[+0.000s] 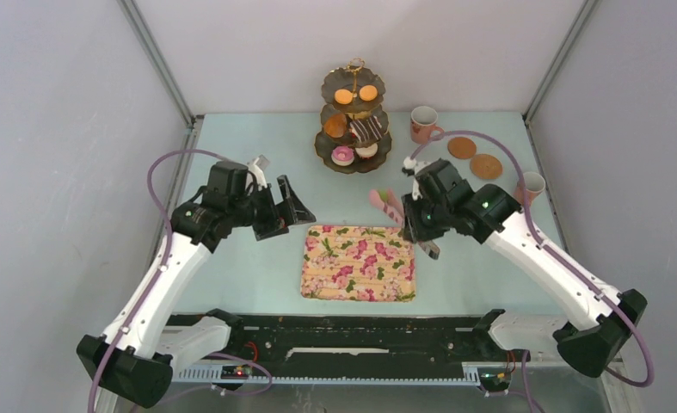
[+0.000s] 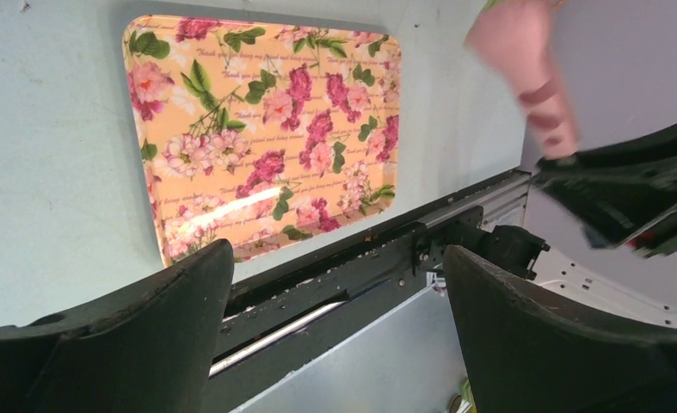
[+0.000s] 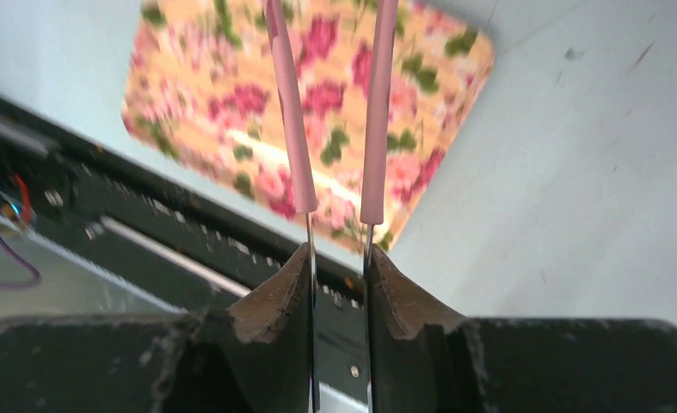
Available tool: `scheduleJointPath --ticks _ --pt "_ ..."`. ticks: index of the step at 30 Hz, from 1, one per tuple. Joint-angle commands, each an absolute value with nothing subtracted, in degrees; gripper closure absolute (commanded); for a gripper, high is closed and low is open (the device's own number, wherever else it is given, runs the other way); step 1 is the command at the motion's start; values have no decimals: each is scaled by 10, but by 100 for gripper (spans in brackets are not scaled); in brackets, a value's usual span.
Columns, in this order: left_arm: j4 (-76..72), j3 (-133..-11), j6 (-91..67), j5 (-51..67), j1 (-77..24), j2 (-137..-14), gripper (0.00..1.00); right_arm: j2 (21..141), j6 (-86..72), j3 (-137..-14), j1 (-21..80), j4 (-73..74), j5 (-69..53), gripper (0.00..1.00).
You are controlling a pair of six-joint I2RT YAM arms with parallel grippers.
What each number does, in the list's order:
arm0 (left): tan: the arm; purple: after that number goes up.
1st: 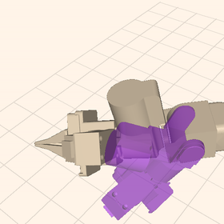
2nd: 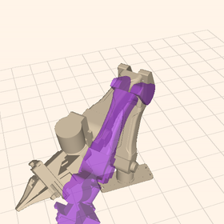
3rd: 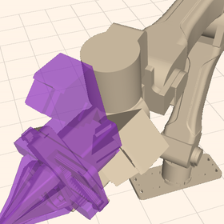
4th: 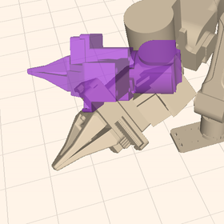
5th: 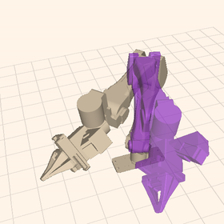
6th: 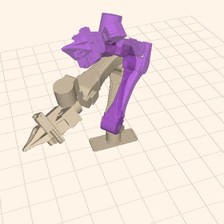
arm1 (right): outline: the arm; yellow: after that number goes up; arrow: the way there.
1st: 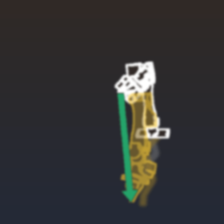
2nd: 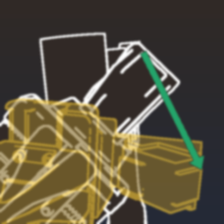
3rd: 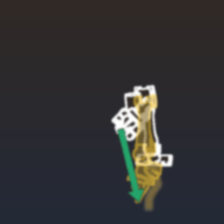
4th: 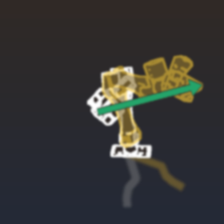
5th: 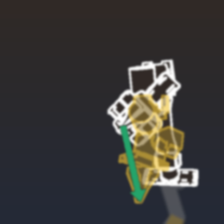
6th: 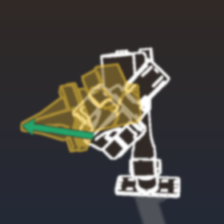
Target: Serve the afternoon tea
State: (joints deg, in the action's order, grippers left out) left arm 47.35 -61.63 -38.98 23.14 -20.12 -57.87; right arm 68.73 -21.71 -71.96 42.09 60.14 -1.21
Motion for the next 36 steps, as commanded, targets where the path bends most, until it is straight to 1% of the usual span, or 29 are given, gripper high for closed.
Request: scheduleJointPath --ticks 1,5,12,15,19,22,36 --pt "482 -643 -361 241 -204 -593 2 729 -222 -812 375 493 -19 84" --pt "486 -649 -355 238 -203 -602 2 833 -195 -969 358 539 18 84" --pt "501 -682 -321 226 -202 -627 2 1007 -171 -1234 321 647 19 84" --pt "520 -708 -296 214 -200 -642 2 1060 -165 -1311 310 677 15 84" --pt "534 -734 -273 202 -196 -658 2 1115 -166 -1396 296 698 -21 83" --pt "540 -744 -263 198 -194 -667 2 1145 -167 -1430 292 703 -41 83" --pt "551 -750 -240 197 -187 -680 2 1182 -163 -1440 283 681 -47 78"
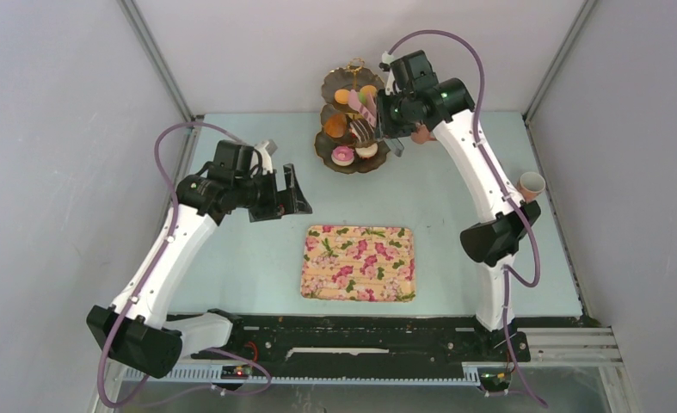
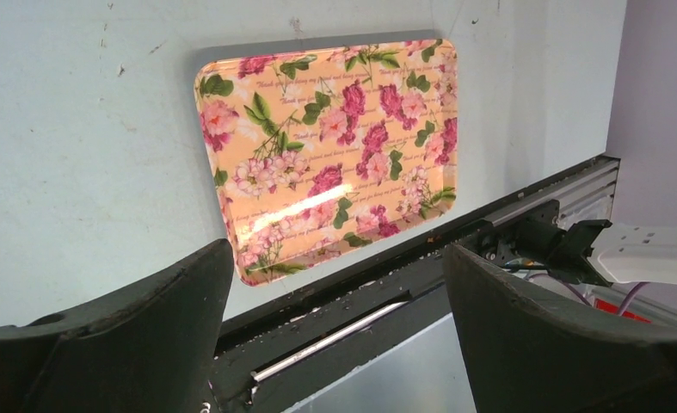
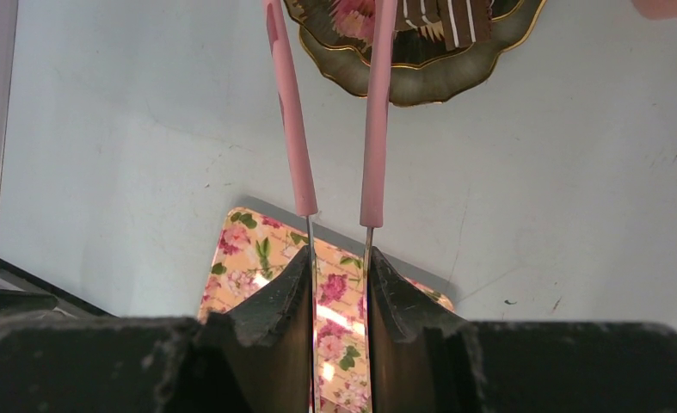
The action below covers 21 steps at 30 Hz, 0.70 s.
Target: Serve the afternoon tea
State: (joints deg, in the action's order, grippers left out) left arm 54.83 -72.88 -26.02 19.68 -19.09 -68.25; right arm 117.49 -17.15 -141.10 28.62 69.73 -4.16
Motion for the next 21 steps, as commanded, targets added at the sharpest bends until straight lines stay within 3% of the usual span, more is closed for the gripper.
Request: scheduleJointPath --ticks 1,21 --pt "551 -750 -239 196 -188 -680 2 1184 -163 -1440 283 682 -46 78" --pt "559 -753 -234 190 -187 -682 2 1204 -151 -1463 282 679 -44 59"
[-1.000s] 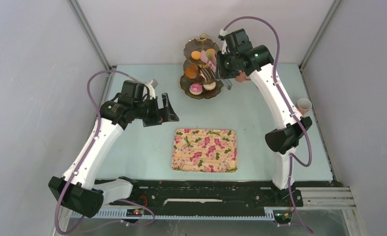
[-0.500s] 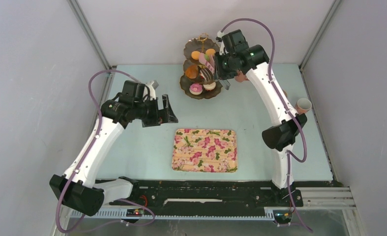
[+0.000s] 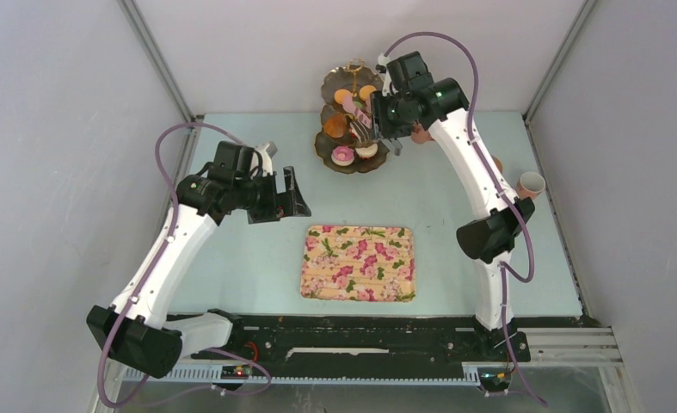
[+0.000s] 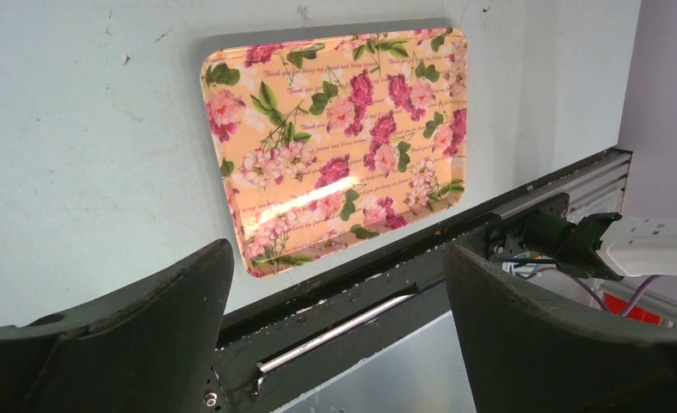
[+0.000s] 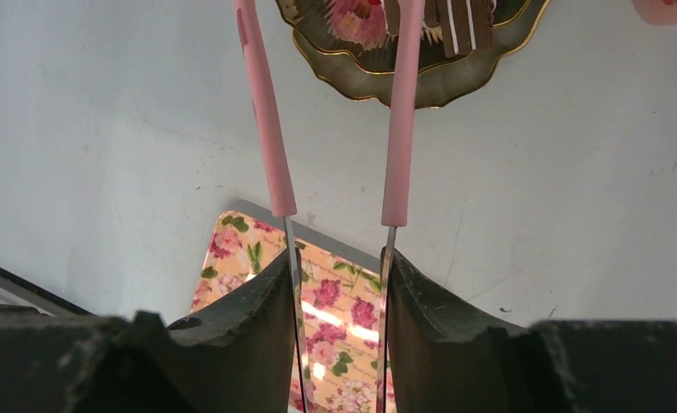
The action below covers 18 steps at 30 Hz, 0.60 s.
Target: Serve the afternoon tea
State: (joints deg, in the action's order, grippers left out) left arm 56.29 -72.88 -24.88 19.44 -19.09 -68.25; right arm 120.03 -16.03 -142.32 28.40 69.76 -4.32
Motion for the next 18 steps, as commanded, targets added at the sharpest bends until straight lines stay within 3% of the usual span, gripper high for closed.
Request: scheduleJointPath --ticks 1,11,18 --pt "559 -754 -234 190 -187 -682 2 1205 -151 -1467 281 678 -44 58" --pt "556 -758 -241 193 -187 -684 2 1150 -158 -1483 279 672 -50 61" --pt "553 -761 -251 201 -187 -677 2 1019 -145 -1344 281 673 -48 64"
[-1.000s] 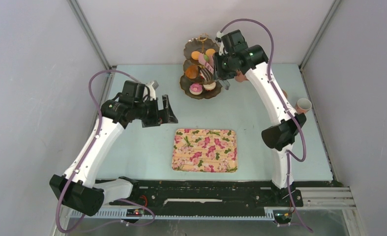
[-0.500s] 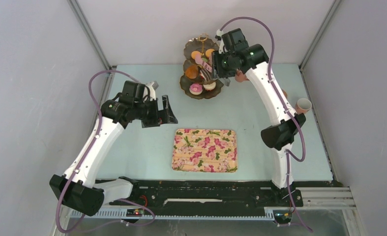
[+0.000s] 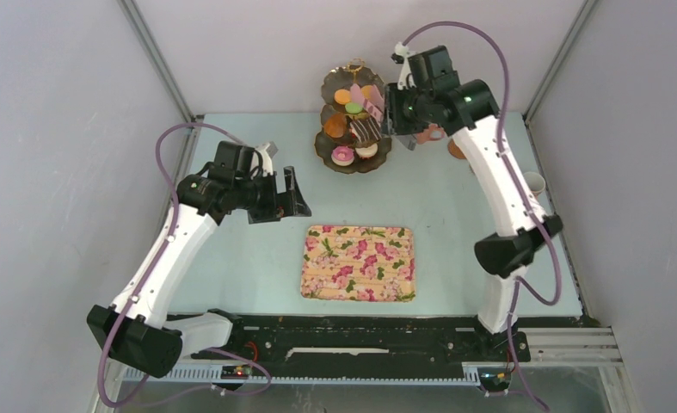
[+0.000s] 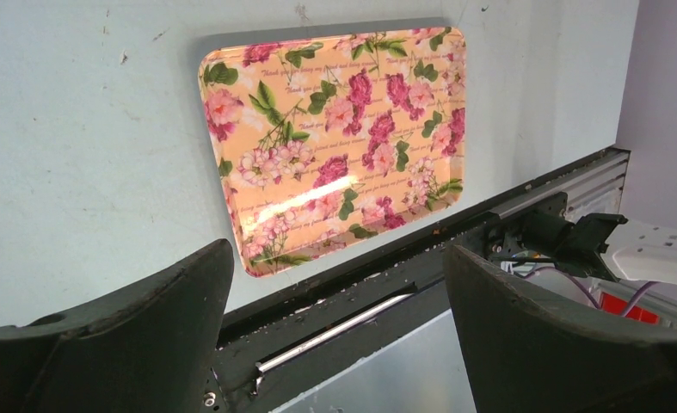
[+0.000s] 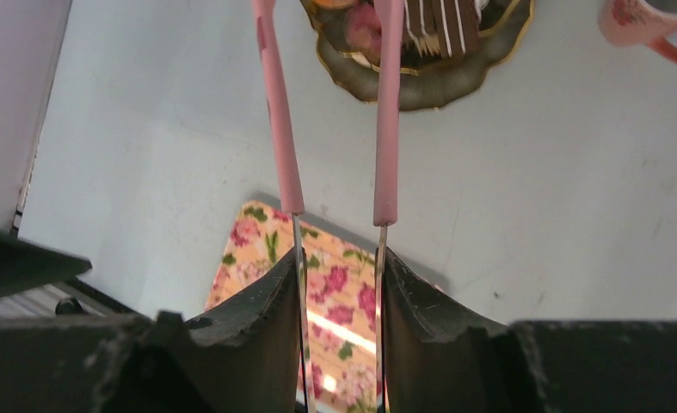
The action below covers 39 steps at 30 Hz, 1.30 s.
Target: Serve the afternoon tea
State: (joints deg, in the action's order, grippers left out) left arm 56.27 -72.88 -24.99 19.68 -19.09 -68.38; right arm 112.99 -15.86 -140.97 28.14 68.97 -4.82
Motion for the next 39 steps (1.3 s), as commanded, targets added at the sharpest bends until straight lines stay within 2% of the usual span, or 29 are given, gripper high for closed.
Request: scheduleJointPath --ticks 1,8,12,20,29,39 --pt "555 -760 -253 201 -187 -673 2 993 -143 -1290 284 670 -39 64" --pt "549 -732 -275 208 -187 -633 2 751 -124 -862 363 540 -13 63" --pt "544 -714 -295 221 -188 -607 2 696 -146 -724 448 513 50 63" --pt "545 -683 -319 228 -188 -558 2 698 -242 -569 556 439 134 60" --pt "531 -665 -346 228 -187 -515 2 740 -275 -490 581 396 132 58" --pt "528 -658 -356 215 -187 -484 2 753 -302 -438 604 382 107 51"
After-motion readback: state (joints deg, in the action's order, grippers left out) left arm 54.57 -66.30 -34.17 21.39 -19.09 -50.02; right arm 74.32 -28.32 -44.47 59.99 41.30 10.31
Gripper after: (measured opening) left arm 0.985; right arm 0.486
